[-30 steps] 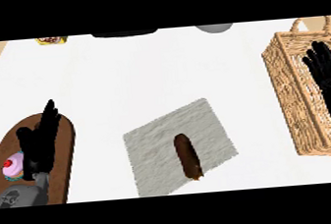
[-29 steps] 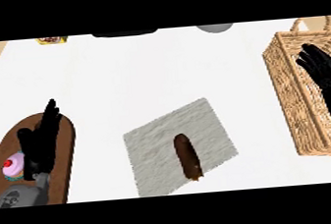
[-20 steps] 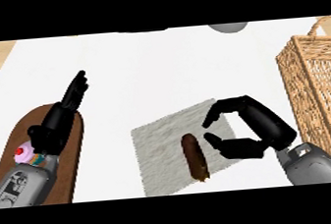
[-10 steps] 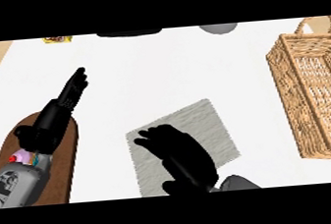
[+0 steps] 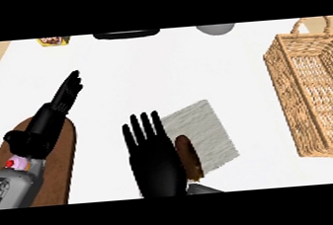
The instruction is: Pick the sweet potato from the placemat and place it in the basket
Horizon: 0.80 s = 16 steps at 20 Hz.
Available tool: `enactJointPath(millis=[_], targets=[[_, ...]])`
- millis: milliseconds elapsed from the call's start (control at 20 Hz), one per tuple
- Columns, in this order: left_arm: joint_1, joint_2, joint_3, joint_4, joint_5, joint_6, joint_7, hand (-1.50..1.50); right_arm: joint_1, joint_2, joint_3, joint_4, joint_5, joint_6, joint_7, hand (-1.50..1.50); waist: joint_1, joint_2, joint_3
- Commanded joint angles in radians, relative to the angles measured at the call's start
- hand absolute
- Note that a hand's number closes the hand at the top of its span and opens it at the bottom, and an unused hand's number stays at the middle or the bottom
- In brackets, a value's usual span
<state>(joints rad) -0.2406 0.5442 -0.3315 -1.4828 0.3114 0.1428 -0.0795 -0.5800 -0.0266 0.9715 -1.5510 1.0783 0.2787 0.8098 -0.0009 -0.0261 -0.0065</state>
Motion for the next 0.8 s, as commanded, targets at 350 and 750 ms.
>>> enactJointPath(millis=[350, 750], targets=[[0.030, -0.003, 0.000, -0.035, -0.005, -0.018, -0.005, 0.00, -0.069, 0.026, -0.045, -0.185, -0.347, 0.499, 0.410, -1.50, 0.017, 0.009, 0.002], [0.054, 0.008, 0.026, -0.034, -0.007, -0.040, -0.024, 0.00, -0.110, 0.025, -0.085, -0.316, -0.455, 0.564, 0.526, -1.50, 0.001, 0.011, 0.003]])
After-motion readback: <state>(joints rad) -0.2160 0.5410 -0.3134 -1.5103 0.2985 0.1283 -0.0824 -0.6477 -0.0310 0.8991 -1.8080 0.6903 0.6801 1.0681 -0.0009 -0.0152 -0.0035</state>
